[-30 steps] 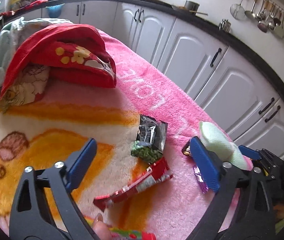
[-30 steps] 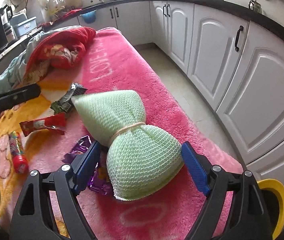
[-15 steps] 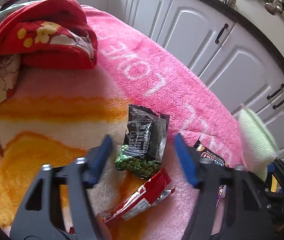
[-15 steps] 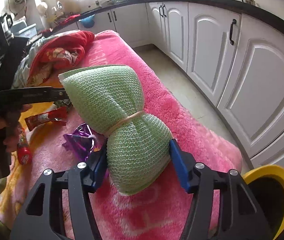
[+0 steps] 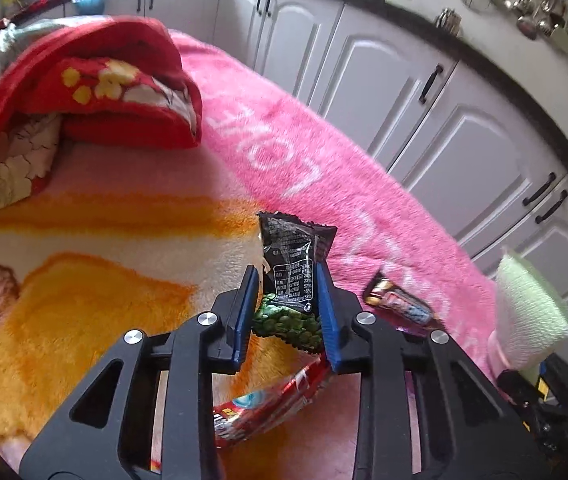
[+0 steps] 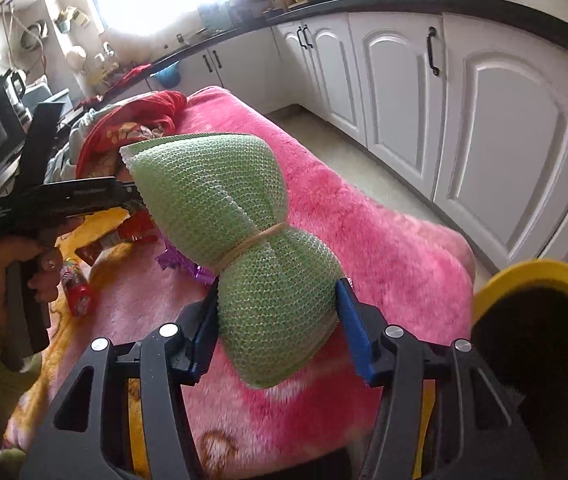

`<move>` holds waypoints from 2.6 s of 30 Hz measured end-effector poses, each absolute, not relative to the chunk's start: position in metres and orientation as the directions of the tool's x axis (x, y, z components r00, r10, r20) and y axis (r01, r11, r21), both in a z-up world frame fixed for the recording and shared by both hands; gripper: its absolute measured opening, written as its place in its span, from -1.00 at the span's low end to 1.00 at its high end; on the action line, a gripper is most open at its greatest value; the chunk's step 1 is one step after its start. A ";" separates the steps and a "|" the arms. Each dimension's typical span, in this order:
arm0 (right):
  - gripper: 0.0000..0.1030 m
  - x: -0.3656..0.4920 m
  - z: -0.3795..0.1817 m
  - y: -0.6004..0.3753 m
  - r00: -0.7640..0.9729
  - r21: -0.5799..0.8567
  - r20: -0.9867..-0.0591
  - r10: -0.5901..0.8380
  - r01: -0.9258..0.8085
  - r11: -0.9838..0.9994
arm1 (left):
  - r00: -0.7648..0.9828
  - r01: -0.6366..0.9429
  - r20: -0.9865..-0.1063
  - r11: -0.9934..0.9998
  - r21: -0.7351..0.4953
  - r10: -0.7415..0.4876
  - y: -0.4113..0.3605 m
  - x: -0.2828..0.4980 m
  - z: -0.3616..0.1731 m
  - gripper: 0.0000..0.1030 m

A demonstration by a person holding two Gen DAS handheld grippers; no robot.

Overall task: Collect trash
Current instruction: 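Grasp the green mesh bundle with the right tool while the left tool grasps the black snack packet, then carry the mesh bundle and black packet over the yellow bin and open both tools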

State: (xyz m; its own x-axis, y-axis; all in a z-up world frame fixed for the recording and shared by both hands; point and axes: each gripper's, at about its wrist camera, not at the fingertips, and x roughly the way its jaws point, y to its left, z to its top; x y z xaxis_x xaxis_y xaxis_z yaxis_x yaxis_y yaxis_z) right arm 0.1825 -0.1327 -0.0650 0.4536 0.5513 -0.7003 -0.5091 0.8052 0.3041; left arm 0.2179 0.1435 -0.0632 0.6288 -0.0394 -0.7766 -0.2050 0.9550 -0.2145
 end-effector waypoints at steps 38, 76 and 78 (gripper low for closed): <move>0.02 0.123 -0.009 -0.205 0.570 0.349 -0.583 0.579 -0.468 0.812 | 0.842 0.029 -0.527 0.984 -0.173 -0.117 0.042 0.096 0.011 -0.58; 0.01 0.111 -0.017 -0.336 0.725 0.325 -0.574 0.380 -0.224 0.919 | 0.785 0.307 -0.523 0.942 -0.136 -0.331 -0.094 0.097 -0.003 -0.58; 0.01 0.110 -0.021 -0.344 0.730 0.328 -0.577 0.366 -0.203 0.922 | 0.778 0.322 -0.528 0.938 -0.131 -0.340 -0.103 0.100 -0.006 -0.58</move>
State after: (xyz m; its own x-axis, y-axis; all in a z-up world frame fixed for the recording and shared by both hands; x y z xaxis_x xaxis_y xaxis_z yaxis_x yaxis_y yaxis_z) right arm 0.1100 -0.3439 -0.0208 0.7301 0.3663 -0.5769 -0.2033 0.9224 0.3284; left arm 0.0996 -0.1027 -0.0058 0.7779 -0.3403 -0.5283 0.3215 0.9378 -0.1307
